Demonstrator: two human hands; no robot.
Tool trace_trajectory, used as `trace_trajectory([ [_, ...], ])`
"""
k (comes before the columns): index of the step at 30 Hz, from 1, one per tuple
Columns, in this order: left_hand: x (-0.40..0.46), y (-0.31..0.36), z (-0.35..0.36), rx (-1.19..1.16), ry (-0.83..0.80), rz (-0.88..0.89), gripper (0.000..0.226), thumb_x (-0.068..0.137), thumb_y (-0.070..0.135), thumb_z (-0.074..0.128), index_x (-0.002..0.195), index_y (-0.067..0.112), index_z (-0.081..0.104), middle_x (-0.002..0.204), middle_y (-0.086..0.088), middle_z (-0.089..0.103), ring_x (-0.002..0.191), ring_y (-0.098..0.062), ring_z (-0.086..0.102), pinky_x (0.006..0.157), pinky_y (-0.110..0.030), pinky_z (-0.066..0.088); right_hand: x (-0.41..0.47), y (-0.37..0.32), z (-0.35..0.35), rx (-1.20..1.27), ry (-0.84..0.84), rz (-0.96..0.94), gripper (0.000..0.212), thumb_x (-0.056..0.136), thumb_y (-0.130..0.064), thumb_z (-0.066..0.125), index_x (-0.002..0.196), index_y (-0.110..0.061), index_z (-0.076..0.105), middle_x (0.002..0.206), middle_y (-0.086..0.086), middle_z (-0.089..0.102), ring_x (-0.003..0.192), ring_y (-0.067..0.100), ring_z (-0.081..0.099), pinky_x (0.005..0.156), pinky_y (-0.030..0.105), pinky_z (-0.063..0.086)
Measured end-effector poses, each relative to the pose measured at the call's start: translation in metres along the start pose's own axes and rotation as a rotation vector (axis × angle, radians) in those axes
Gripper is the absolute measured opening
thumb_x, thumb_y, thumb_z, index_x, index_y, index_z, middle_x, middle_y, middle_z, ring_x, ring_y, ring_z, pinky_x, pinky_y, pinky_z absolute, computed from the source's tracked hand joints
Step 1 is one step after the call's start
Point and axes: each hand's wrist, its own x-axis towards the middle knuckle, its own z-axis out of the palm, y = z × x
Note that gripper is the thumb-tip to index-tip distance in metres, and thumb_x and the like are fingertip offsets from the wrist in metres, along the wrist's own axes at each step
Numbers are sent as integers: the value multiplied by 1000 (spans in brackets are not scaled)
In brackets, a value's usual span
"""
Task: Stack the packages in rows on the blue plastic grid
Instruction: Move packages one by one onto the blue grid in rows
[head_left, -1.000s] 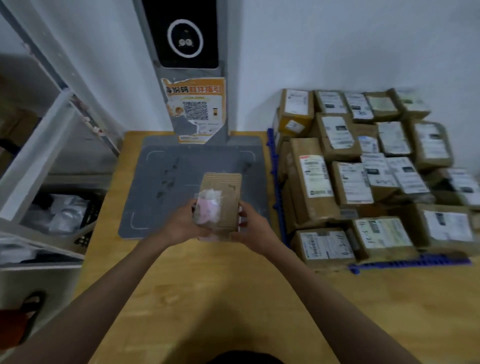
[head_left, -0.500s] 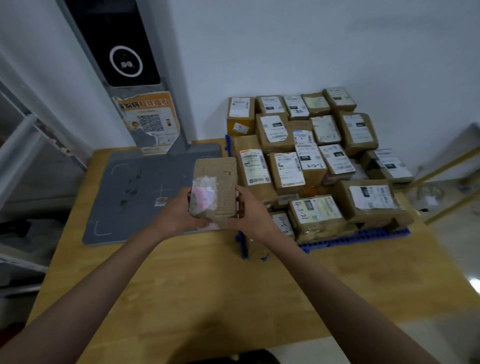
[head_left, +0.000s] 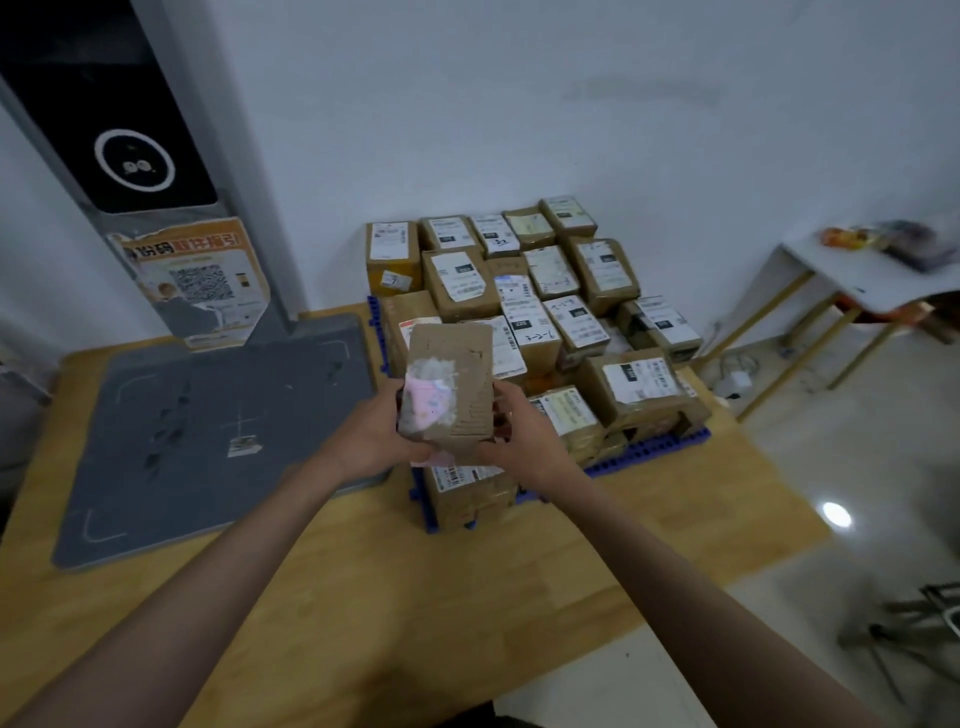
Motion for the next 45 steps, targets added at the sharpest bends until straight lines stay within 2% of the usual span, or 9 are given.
trace_trajectory([
  [3, 9, 7, 11, 2, -39, 36, 100, 55, 51, 86, 139, 26, 37, 124, 16, 53, 109, -7, 55, 82, -21, 47, -4, 11, -9, -10, 39, 21, 78, 71, -40, 81, 137, -32, 40, 122, -16, 53, 103, 1, 52, 79, 19, 49],
  [7, 20, 20, 24, -3, -45, 63, 93, 61, 38, 88, 138, 31, 36, 111, 29, 51, 99, 6, 54, 74, -11, 44, -2, 25, -28, -1, 60, 58, 79, 74, -32, 80, 140, -32, 38, 112, -23, 52, 96, 0, 55, 69, 11, 46],
  [11, 43, 39, 34, 40, -36, 44, 100, 55, 50, 84, 139, 28, 34, 121, 14, 54, 109, -11, 56, 90, -36, 53, 10, 41, -53, 16, 68, 55, 87, 75, -32, 80, 147, -25, 33, 120, -16, 51, 103, 5, 57, 66, 11, 45],
  [16, 80, 74, 54, 90, -6, 28, 112, 49, 67, 83, 140, 28, 33, 123, 16, 53, 109, -9, 55, 85, -29, 50, 36, 65, -97, 25, 69, 38, 84, 76, -28, 82, 146, -27, 34, 115, -19, 52, 97, -6, 55, 63, 6, 44],
  [23, 139, 129, 97, 49, 56, -5, 104, 60, 48, 88, 143, 21, 33, 126, 10, 53, 112, -13, 55, 84, -30, 51, 79, 106, -175, 39, 13, 16, 84, 76, -28, 82, 145, -28, 35, 113, -14, 56, 95, 2, 60, 72, 21, 55],
  [27, 162, 156, 123, 22, 72, -28, 109, 51, 63, 82, 141, 24, 34, 117, 19, 49, 100, -2, 52, 69, -11, 42, 100, 131, -210, 45, -20, 8, 85, 74, -28, 83, 145, -29, 36, 109, -17, 55, 95, -2, 59, 68, 13, 51],
  [32, 192, 171, 149, -7, 82, -56, 133, 31, 85, 66, 143, 22, 31, 122, 17, 48, 107, -6, 53, 75, -15, 44, 122, 156, -243, 60, -59, 15, 84, 75, -22, 82, 145, -28, 35, 128, -8, 53, 112, 17, 60, 86, 41, 58],
  [40, 246, 193, 155, -41, 96, -98, 116, 39, 74, 76, 137, 29, 34, 117, 25, 49, 101, 4, 51, 72, -3, 40, 172, 168, -279, 32, -74, -27, 83, 72, -27, 83, 142, -23, 40, 126, -4, 60, 111, 15, 60, 88, 30, 52],
  [45, 291, 189, 144, -8, 91, -135, 94, 62, 41, 89, 138, 24, 36, 125, 12, 52, 113, -10, 50, 87, -24, 42, 215, 166, -286, -7, -113, -23, 90, 72, -31, 85, 146, -18, 35, 130, 2, 59, 109, 16, 59, 85, 28, 50],
])
